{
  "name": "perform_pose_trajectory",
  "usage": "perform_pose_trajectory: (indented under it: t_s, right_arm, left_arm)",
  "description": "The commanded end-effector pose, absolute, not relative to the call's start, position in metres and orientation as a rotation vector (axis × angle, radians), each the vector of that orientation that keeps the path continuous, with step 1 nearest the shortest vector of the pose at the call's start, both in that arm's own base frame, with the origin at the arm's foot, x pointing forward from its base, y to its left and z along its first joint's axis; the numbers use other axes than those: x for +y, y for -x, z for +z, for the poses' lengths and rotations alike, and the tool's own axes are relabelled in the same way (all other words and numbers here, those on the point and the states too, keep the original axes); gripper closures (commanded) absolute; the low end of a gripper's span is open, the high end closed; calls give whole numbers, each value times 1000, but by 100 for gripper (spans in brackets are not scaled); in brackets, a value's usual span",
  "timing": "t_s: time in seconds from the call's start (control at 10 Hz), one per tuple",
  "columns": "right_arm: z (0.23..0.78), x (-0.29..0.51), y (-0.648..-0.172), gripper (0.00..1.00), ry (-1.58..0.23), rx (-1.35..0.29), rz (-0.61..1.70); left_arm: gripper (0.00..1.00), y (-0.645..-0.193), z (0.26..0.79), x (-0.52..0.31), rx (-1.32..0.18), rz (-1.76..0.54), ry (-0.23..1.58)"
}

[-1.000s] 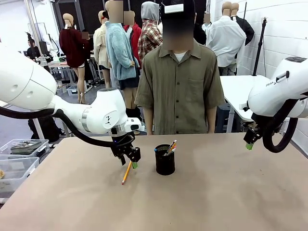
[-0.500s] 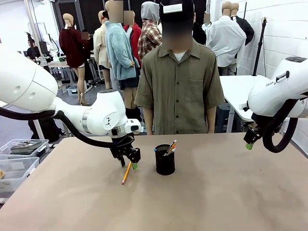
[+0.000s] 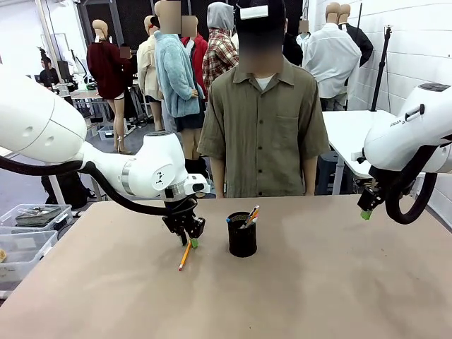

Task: Place the pens into the pen holder.
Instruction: Pick up a writing instrument from the table and place it into the Pen holder.

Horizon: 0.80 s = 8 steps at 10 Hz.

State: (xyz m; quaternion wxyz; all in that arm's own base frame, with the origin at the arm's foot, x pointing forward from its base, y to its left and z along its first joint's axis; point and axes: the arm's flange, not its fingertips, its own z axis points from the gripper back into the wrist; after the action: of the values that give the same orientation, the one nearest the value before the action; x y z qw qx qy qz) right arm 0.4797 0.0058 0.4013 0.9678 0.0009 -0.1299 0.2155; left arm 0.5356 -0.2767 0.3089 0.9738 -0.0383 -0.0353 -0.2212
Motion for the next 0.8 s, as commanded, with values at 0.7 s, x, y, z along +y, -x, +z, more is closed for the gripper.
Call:
perform_pose_trajectory:
  t_s: [0.7]
  right_arm:
    - [399,4,-479,3,9,-265,447]
  left_arm:
    - [100,-526,324,-268,-114,-438,84]
